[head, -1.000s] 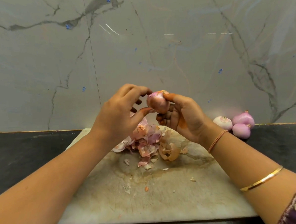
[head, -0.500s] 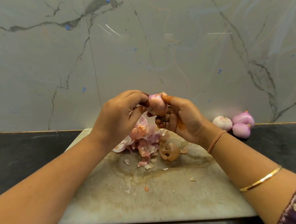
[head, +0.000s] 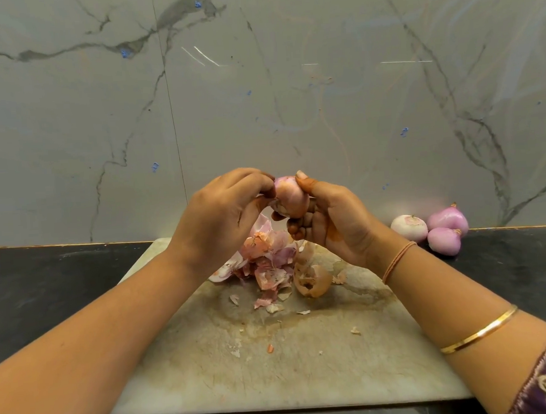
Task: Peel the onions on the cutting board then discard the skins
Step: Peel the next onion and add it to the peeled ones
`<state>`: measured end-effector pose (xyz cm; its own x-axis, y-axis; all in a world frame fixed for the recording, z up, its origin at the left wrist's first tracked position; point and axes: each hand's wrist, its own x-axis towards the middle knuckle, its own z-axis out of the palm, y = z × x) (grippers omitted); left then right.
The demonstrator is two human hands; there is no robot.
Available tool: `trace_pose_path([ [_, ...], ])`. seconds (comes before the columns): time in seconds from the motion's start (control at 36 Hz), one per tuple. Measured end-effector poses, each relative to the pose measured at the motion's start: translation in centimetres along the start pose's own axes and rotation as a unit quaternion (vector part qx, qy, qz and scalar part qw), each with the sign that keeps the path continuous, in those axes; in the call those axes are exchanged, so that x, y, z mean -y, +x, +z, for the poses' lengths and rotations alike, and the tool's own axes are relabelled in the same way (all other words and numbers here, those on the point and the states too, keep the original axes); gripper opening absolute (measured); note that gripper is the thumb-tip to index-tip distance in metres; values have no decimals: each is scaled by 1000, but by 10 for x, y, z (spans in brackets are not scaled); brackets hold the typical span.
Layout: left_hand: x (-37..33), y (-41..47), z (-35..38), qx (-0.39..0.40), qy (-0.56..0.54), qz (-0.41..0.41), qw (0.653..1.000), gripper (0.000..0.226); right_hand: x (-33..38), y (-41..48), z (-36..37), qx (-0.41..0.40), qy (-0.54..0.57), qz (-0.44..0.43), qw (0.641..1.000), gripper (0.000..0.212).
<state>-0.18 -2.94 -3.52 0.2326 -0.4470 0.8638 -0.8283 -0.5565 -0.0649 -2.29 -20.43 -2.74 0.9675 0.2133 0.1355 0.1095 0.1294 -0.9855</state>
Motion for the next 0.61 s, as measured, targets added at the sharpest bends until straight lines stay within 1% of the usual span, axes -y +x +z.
trace_pose_path([
  [0.08, 1, 0, 1, 2, -12, -1, 1000, 23, 0, 0, 0, 3, -3, -2, 1000, 45],
  [0.22, 2, -1, 3, 16, 4, -2, 1000, 30, -1, 0, -1, 4, -14, -3, 1000, 46],
  [0.33, 3, -1, 4, 8, 14, 12, 1000, 19, -1, 0, -1, 8, -8, -3, 1000, 45],
  [0.39, 3, -1, 4, 10, 9, 7, 1000, 18, -1, 0, -1, 7, -12, -7, 1000, 45],
  [0.47, 3, 0, 5, 28, -7, -18, 999, 26, -2, 1, -1, -6, -36, -16, 999, 46],
  [0.53, 3, -1, 7, 44, 3, -25, 999, 31, -3, 1, 0, -16, -61, -23, 998, 44],
  [0.61, 3, -2, 7, 51, 1, -31, 998, 30, -3, 2, 0, -20, -69, -22, 997, 44],
])
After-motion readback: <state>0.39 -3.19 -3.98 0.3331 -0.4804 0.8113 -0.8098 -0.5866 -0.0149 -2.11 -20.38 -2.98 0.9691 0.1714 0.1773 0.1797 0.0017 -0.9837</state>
